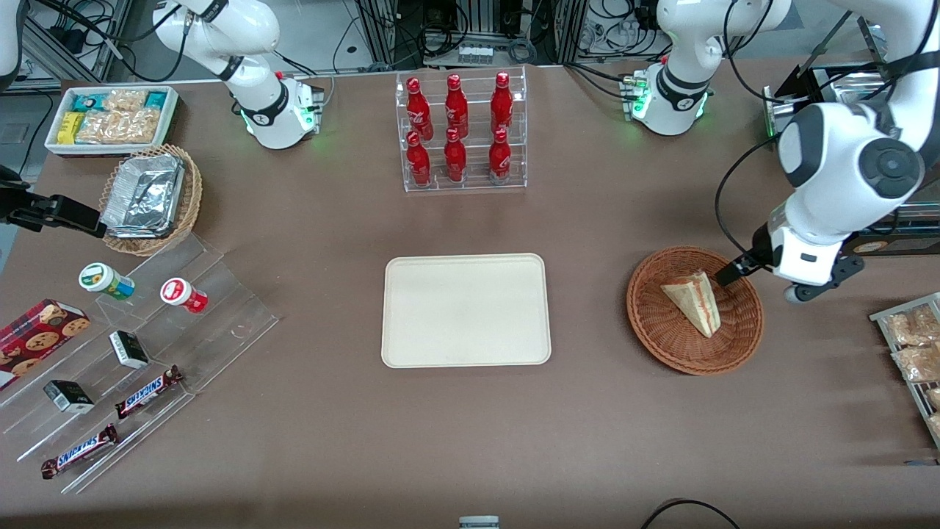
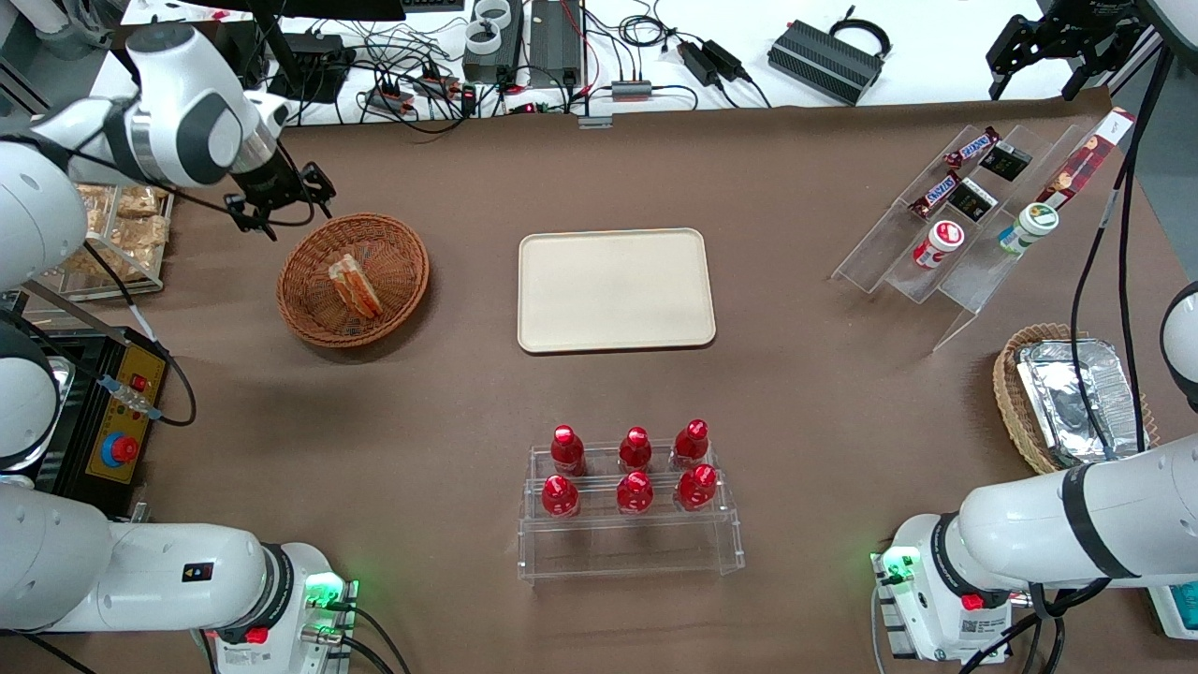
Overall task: Place sandwich from basket to tray
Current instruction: 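Move the left gripper over the wrapped sandwich in the wicker basket, then lower the left gripper and close it on the sandwich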
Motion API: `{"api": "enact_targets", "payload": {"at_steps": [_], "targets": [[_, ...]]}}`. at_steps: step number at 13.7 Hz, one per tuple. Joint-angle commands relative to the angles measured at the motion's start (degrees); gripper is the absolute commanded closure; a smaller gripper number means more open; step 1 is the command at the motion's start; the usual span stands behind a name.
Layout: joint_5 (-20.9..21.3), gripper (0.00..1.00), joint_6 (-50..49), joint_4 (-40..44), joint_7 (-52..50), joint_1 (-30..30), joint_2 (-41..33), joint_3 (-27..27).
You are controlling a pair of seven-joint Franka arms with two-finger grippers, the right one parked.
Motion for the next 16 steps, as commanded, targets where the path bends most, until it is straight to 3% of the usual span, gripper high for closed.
{"api": "enact_targets", "payload": {"at_steps": [1,16], "targets": [[0.7,0.00,4.6,-3.6,-2.9,-0.3,-0.2,-0.3],[0.7,0.00,17.8,-4.9,-5.6,-2.8,12.0,-0.1]]}}
